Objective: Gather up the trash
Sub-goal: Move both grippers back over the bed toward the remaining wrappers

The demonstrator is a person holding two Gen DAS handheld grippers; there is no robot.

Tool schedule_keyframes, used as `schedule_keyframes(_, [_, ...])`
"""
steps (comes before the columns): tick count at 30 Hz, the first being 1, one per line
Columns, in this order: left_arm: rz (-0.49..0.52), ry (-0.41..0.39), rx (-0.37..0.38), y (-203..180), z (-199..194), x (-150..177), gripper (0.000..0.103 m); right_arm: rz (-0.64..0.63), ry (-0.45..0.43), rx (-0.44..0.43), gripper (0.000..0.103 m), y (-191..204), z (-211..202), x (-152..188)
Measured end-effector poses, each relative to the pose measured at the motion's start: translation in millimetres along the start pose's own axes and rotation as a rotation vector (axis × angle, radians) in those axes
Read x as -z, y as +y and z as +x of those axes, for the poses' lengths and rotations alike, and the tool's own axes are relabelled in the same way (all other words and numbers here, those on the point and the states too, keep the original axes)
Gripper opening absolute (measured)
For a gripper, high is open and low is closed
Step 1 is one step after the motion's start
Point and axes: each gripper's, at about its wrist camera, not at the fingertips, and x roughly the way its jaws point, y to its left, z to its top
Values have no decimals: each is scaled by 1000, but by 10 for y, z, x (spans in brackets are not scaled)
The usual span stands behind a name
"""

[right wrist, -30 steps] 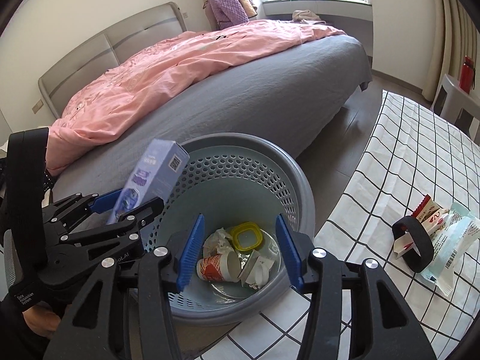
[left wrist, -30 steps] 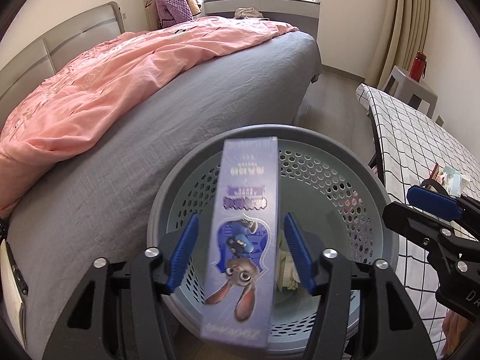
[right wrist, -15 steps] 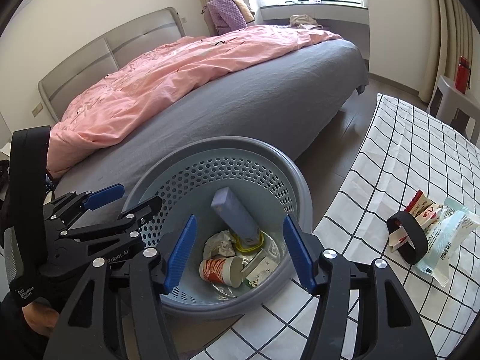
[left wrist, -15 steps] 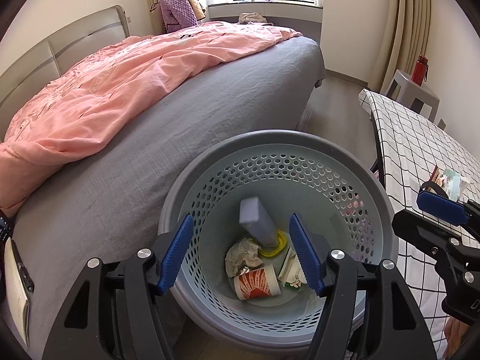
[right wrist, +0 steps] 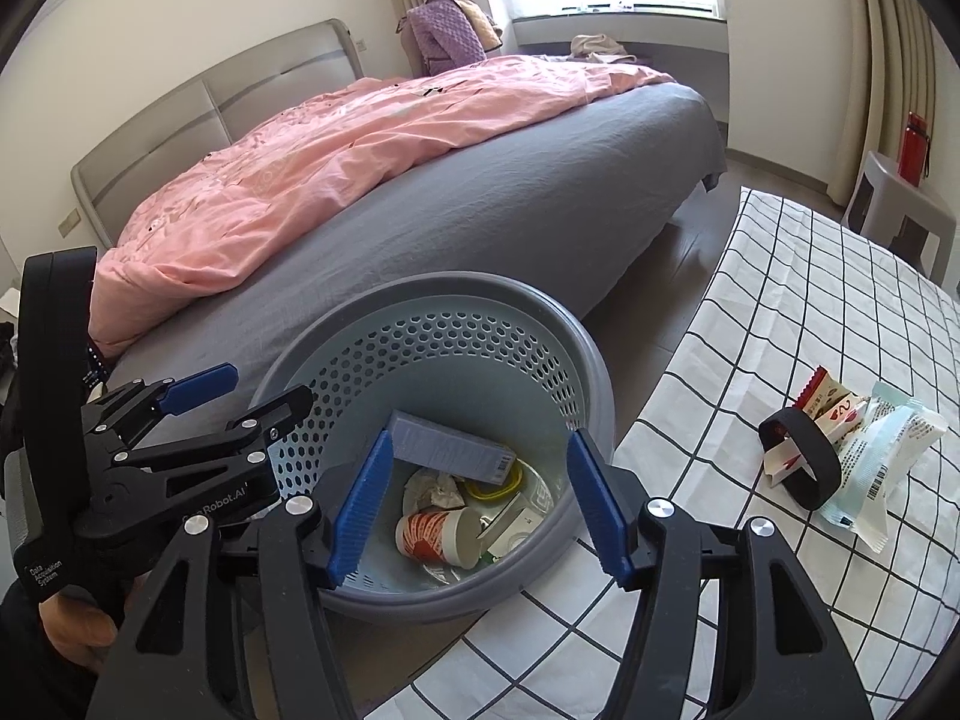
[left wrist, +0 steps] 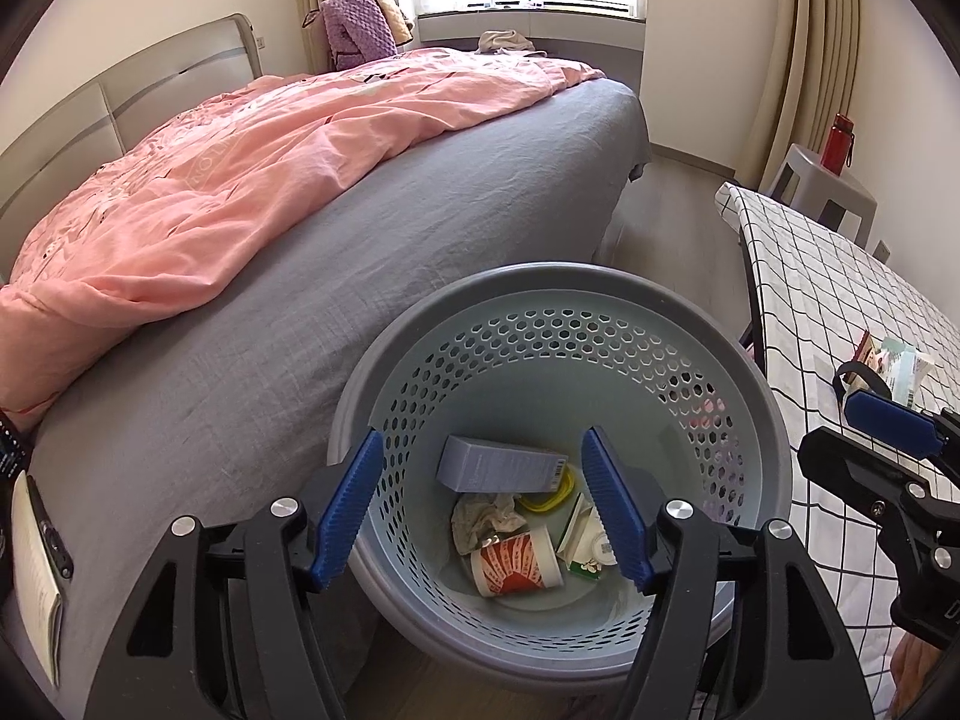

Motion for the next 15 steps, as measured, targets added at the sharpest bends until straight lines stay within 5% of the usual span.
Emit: schedule_keyframes(15, [47, -6, 64, -250, -131, 60, 66, 86, -10, 78, 66, -286, -299, 280])
